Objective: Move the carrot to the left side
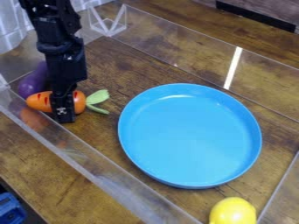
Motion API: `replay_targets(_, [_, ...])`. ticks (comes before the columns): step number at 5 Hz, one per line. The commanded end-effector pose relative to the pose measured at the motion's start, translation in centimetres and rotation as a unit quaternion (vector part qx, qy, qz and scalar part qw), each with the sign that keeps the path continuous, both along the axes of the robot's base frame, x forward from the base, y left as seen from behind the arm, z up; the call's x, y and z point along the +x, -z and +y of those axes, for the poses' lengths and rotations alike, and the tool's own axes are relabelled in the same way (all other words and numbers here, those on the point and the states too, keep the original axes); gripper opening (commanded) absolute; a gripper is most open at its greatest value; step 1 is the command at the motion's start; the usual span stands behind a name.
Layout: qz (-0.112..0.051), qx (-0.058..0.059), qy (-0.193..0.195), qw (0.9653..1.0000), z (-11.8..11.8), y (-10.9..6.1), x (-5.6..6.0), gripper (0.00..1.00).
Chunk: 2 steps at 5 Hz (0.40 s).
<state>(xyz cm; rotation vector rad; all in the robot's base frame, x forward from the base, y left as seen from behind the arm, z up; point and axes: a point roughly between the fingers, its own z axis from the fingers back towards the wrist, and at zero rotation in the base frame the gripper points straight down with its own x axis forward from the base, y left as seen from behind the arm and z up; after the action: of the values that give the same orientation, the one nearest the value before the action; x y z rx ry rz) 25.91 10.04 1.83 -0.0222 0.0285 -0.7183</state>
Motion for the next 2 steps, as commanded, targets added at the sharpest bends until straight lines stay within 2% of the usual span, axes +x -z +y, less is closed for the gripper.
replay_targets(1, [-0.016,0.004,-0.010,0.9998,0.86,-0.93,-0.50,0.00])
replay_targets(2, [-0.020,0.002,-0.007,0.9998,0.90,-0.96,-0.73,0.00])
